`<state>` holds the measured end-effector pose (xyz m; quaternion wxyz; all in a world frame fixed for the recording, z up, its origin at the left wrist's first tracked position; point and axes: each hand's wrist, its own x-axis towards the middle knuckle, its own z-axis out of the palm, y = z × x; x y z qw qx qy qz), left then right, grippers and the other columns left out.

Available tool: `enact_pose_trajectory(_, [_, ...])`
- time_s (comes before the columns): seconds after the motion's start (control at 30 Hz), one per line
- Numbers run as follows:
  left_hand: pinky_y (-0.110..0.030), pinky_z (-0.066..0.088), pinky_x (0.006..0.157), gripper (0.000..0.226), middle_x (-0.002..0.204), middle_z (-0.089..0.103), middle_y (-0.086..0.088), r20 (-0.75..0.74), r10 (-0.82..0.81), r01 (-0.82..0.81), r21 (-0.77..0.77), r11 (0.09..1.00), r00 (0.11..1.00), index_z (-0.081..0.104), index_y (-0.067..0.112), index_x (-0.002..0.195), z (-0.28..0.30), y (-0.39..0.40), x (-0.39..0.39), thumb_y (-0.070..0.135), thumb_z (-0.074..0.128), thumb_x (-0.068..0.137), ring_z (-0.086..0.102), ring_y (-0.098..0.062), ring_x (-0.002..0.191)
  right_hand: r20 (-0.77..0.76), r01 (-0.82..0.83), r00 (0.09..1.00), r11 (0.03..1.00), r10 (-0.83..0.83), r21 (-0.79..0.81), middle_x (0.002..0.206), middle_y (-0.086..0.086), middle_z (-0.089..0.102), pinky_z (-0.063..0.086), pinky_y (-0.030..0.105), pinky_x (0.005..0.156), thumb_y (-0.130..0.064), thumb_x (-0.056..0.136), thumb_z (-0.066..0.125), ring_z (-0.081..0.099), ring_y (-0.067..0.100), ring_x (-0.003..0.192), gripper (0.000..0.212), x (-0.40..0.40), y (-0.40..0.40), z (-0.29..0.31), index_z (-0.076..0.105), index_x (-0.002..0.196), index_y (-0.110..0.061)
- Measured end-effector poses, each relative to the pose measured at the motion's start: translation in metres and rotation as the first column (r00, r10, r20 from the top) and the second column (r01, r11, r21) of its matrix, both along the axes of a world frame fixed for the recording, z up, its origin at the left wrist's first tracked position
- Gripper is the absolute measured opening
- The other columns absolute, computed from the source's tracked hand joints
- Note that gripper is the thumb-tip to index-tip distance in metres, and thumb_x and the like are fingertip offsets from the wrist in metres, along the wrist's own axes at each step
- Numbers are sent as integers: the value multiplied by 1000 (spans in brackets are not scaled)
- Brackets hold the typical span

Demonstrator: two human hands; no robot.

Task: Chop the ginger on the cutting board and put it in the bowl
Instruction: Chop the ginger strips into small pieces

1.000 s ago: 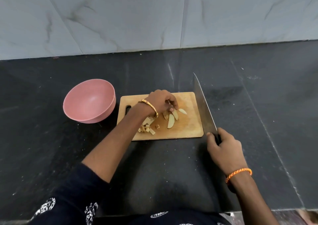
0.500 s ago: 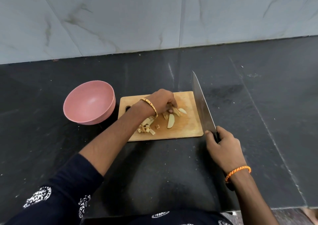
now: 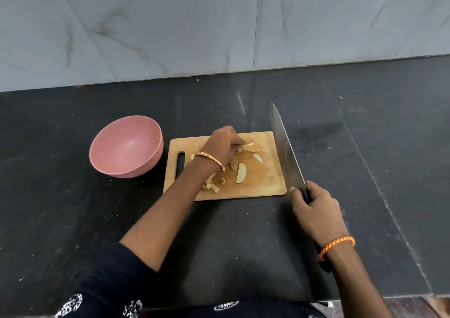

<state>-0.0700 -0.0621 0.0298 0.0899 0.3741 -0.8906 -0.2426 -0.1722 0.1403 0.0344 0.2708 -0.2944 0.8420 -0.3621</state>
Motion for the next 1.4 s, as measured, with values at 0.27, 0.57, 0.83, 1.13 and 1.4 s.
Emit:
enact_pose_trajectory(0.27, [-26, 45, 82, 25, 105, 59, -4, -7, 10, -10, 5, 1000, 1000, 68, 12, 112, -4, 13, -4, 17, 60, 89, 55, -19, 98, 21, -15, 1000, 1000, 15, -2, 72, 13, 62, 38, 25, 51, -23, 94, 51, 49, 17, 58, 25, 1, -2, 2, 61, 87, -2])
enact_pose_trajectory(0.57, [-33, 50, 87, 21, 107, 69, 3, 7, 147, -148, 46, 988, 989, 72, 23, 103, 2, 19, 4, 27, 68, 83, 59, -17, 98, 57, -4, 998, 1000, 4, -2, 75, 11, 63, 42, 26, 53, -23, 95, 50, 52, 18, 61, 22, 0, 0, 4, 62, 90, -5])
enact_pose_trajectory(0.83, [-34, 48, 82, 29, 106, 66, -1, 81, 275, -266, -106, 958, 958, 71, 22, 106, 1, 24, -2, 36, 69, 80, 52, -21, 103, 72, 15, 997, 1000, -14, -6, 74, 16, 63, 41, 27, 56, -26, 95, 50, 52, 21, 64, 27, 3, -1, 3, 61, 85, -3])
enact_pose_trajectory(1.13, [-30, 35, 80, 22, 104, 66, 2, 11, 143, -139, -169, 976, 990, 71, 25, 105, -8, 25, -12, 31, 64, 86, 47, -19, 100, 87, 19, 996, 1000, -18, -3, 72, 15, 63, 46, 33, 59, -26, 95, 50, 52, 21, 61, 25, 2, 1, 4, 62, 87, -6])
enact_pose_trajectory(1.4, [-31, 37, 84, 28, 110, 60, -1, 53, 69, -55, -224, 973, 996, 65, 23, 116, -16, 23, -10, 30, 48, 95, 46, -20, 105, 96, 2, 995, 1000, -5, 27, 77, 16, 65, 50, 36, 63, -29, 96, 49, 57, 24, 64, 24, 1, 3, 2, 62, 88, -10])
